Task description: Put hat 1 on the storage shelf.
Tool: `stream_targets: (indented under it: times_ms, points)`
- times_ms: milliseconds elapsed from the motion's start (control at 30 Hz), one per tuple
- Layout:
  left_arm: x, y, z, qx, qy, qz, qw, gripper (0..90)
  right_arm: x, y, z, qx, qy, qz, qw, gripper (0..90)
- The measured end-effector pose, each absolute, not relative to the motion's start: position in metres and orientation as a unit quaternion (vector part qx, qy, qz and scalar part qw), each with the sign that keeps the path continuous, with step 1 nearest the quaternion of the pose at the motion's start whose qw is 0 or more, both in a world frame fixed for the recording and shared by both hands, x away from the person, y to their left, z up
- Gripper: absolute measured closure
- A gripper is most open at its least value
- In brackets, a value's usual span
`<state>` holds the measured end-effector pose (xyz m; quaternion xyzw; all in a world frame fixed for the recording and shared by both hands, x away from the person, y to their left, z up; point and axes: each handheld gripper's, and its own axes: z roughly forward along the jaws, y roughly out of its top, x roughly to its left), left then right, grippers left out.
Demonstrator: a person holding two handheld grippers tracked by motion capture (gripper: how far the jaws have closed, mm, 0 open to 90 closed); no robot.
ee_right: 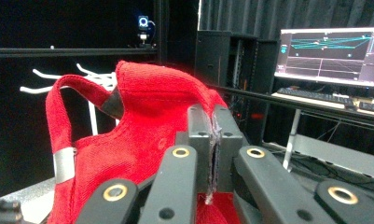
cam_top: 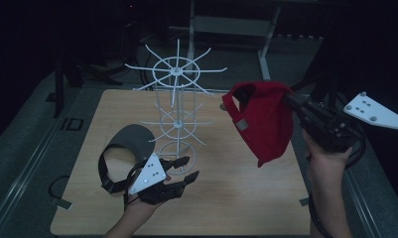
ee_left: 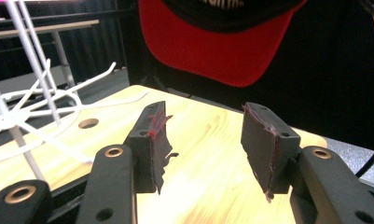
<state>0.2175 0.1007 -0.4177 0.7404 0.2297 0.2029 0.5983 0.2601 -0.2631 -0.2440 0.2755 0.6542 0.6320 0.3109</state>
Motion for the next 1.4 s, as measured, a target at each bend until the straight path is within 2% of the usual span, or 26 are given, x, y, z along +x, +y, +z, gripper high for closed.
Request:
stream_targets:
  times_ms: [400, 600, 1133, 1300, 1400]
  points:
    - [0.218, 0.108, -0.422, 0.735, 0.241, 0.202, 0.601, 51.4, 0.273, -0.228, -0.240, 0.277, 0.666, 0.623, 0.304, 88.5]
    - [0.217, 0.110, -0.424, 0.735, 0.244, 0.203, 0.598, 51.4, 0.277, -0.220, -0.253, 0.276, 0.678, 0.609, 0.304, 88.5]
    - [0.217, 0.117, -0.432, 0.736, 0.257, 0.204, 0.592, 51.4, 0.267, -0.222, -0.292, 0.264, 0.709, 0.598, 0.266, 87.3]
    - [0.216, 0.120, -0.433, 0.734, 0.260, 0.203, 0.594, 51.4, 0.261, -0.225, -0.301, 0.260, 0.712, 0.603, 0.249, 80.9]
    - [0.215, 0.120, -0.434, 0.734, 0.260, 0.203, 0.593, 51.4, 0.258, -0.229, -0.305, 0.258, 0.712, 0.606, 0.243, 72.3]
